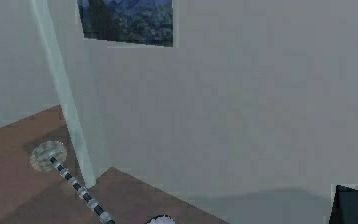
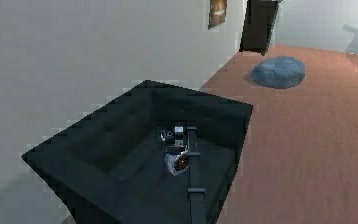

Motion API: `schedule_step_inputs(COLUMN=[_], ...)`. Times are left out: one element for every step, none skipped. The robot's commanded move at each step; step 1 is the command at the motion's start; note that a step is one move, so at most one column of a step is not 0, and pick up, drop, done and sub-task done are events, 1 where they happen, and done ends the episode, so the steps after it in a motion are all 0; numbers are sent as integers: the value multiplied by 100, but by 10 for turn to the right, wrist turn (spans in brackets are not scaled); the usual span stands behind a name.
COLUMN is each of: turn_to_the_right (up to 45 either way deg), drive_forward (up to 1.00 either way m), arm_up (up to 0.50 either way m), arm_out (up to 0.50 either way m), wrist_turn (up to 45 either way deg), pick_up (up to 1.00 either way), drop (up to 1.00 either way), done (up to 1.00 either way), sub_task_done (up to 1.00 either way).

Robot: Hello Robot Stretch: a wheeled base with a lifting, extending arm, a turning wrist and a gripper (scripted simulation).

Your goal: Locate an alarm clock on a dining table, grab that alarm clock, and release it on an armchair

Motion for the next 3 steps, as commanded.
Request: schedule_step_inputs(turn_to_the_right=[0, 0, 0], drive_forward=[0, 0, 0], arm_up=[10, 0, 0], arm_out=[0, -8, 0], wrist_turn=[0, 0, 0], pick_up=[0, 0, 0], drop=[0, 0, 0], done=[0, 0, 100], sub_task_done=[0, 0, 0])
